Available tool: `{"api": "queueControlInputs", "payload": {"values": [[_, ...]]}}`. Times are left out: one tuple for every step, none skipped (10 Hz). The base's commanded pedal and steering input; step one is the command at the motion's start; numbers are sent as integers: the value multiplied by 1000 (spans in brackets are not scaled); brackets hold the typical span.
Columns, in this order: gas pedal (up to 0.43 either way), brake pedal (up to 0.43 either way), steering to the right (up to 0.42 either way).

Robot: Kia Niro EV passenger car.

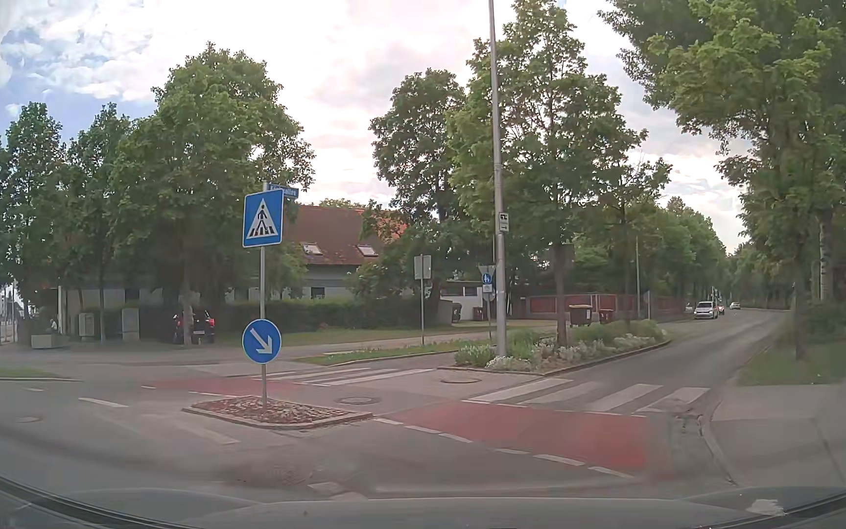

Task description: Follow the waypoints while adhering to traffic rules and regulations

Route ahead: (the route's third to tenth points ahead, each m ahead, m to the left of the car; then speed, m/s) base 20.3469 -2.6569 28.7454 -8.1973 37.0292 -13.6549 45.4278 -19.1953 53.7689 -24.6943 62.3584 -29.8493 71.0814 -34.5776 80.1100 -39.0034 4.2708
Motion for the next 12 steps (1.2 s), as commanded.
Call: {"api": "queueControlInputs", "payload": {"values": [[177, 18, 79], [177, 18, 98], [177, 18, 107], [177, 18, 114], [189, 18, 125], [177, 18, 139], [157, 18, 152], [157, 18, 174], [138, 18, 196], [130, 18, 218], [110, 18, 236], [87, 18, 245]]}}
